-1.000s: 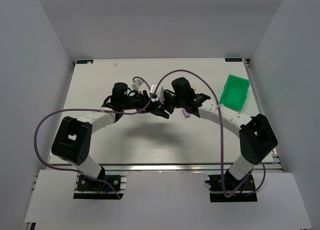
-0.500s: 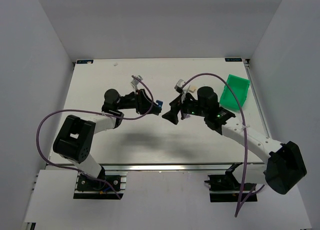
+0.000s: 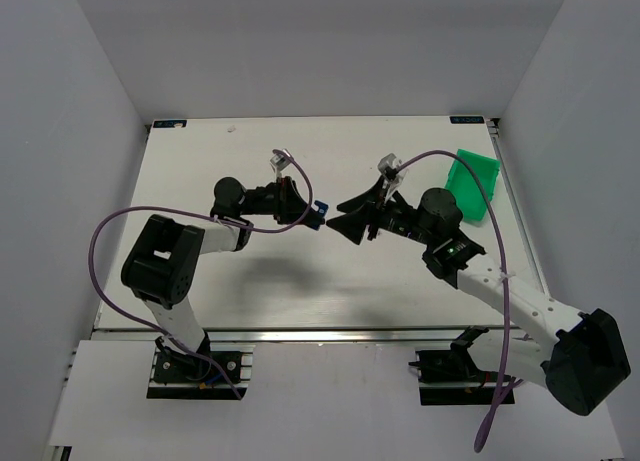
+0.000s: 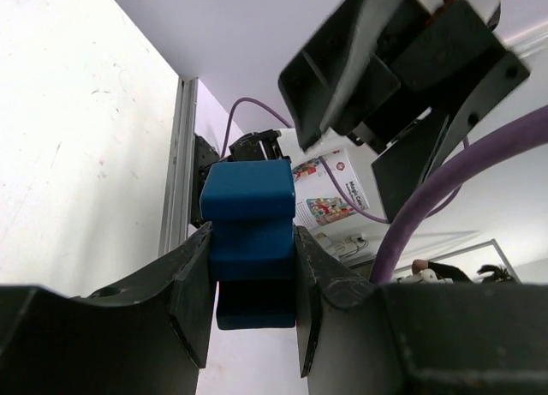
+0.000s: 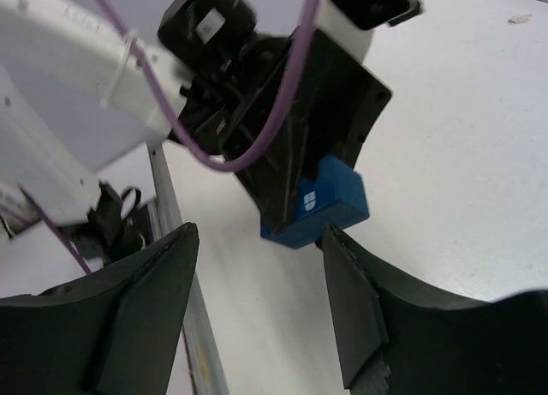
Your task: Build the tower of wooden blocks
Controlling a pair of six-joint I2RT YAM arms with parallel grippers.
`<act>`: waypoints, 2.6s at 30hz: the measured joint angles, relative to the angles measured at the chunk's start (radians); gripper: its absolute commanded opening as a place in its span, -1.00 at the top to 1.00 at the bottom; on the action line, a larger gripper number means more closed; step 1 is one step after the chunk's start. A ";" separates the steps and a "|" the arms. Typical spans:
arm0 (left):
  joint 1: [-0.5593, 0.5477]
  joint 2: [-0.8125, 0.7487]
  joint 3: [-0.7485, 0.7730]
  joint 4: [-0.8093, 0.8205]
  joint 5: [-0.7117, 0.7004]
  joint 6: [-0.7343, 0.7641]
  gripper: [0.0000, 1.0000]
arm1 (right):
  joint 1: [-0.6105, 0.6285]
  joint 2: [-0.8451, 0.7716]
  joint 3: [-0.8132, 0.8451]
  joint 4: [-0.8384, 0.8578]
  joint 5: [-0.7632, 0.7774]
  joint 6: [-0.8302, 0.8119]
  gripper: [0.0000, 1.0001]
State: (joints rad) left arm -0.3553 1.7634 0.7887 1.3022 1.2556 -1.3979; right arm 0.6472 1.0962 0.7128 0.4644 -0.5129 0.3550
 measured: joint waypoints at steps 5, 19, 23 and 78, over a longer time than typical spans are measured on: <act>0.000 -0.023 0.000 0.014 0.002 -0.006 1.00 | 0.000 0.020 0.026 0.003 0.109 0.123 -0.37; 0.000 -0.027 0.000 0.016 0.002 -0.006 1.00 | 0.001 0.177 0.027 0.125 0.144 0.351 -0.36; 0.000 -0.027 0.000 0.016 0.001 -0.006 1.00 | 0.002 0.200 0.027 0.145 0.125 0.379 -0.04; 0.092 -0.676 0.208 -1.955 -1.727 0.721 -0.96 | 0.094 0.851 0.975 -1.189 0.408 -1.217 1.00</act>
State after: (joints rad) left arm -0.2638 1.0870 0.9970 -0.6525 -0.4713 -0.6769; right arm 0.7410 1.9469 1.6882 -0.7242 -0.1047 -0.8619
